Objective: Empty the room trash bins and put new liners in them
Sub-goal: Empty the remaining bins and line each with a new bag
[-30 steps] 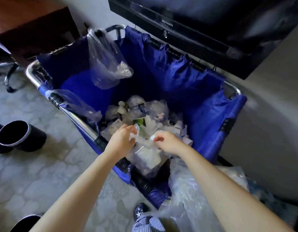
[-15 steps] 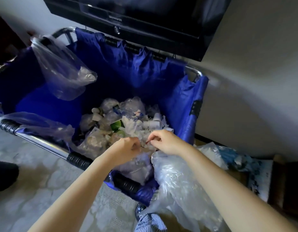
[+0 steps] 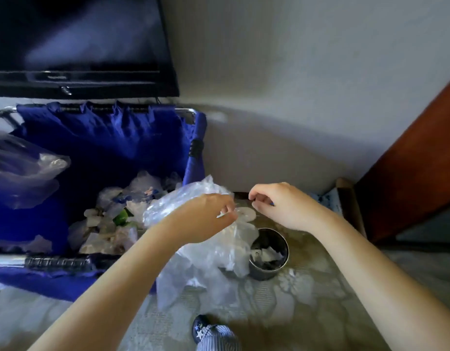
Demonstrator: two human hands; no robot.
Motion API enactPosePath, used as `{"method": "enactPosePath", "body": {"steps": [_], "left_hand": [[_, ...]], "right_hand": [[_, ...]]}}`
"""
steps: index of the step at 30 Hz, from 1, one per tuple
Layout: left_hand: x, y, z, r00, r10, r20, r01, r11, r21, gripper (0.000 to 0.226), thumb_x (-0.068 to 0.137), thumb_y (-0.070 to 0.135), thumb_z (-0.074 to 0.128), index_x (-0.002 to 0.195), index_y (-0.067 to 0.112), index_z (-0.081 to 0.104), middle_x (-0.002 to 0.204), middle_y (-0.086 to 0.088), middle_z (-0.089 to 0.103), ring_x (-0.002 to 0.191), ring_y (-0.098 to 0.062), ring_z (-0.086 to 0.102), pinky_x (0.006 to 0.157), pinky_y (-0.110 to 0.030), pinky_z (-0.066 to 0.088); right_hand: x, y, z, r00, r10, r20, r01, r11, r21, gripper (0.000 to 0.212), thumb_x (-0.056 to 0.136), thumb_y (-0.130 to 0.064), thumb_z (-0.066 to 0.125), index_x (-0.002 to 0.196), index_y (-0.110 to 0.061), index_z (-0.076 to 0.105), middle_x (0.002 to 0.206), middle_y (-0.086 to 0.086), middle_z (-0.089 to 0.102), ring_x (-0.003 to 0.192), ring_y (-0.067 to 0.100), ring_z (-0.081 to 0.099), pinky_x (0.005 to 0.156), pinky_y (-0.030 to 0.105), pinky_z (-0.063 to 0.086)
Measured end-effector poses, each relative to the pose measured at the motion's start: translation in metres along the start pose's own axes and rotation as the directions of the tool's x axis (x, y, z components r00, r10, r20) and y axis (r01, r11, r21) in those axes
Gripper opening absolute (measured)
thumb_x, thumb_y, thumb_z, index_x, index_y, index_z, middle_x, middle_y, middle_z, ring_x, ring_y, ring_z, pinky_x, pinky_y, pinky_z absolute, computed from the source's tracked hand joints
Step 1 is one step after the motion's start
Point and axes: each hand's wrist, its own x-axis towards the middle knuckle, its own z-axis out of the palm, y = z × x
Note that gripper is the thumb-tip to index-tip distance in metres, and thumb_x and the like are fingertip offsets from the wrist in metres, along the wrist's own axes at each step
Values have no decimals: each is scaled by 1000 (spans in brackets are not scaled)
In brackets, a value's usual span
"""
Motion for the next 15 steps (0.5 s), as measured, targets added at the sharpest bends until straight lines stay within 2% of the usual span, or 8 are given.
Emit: {"method": "enactPosePath", "body": {"steps": [4, 8, 13, 15], "left_hand": [[1, 92, 47, 990, 79, 113, -82, 996, 26, 25, 98, 33, 42, 110, 17, 58, 110, 2, 61, 101, -16, 58, 90, -29, 44], [8, 184, 103, 951, 185, 246, -201, 979, 43, 29, 99, 34, 40, 115, 17, 57, 114, 1, 60, 105, -17, 56, 92, -34, 45], [22, 293, 171, 859, 318, 400, -340, 940, -18, 26, 97, 34, 42, 107, 16, 59, 108, -2, 63, 98, -19, 59, 89, -40, 49], [25, 333, 193, 809, 367, 460, -403, 915, -22, 25, 97, 33, 42, 106, 16, 59, 106, -2, 62, 96, -19, 59, 88, -38, 50]], "right_hand": [[-97, 59, -13, 993, 116, 15, -117, 993, 24, 17, 96, -27, 52, 110, -22, 61, 93, -10, 63, 87, 13, 63, 81, 37, 52], [-195, 120, -17, 966, 260, 7, -260, 963, 68, 16, 95, -27, 53, 107, -20, 62, 91, -7, 65, 84, 13, 63, 82, 37, 52], [-315, 190, -15, 873, 483, -63, -465, 865, 186, 11, 93, -26, 56, 101, -24, 62, 83, -10, 60, 84, 13, 59, 74, 29, 46], [-357, 212, -13, 828, 556, -69, -532, 819, 218, 11, 92, -23, 54, 99, -22, 63, 88, -3, 65, 88, 18, 61, 79, 33, 48]]}}
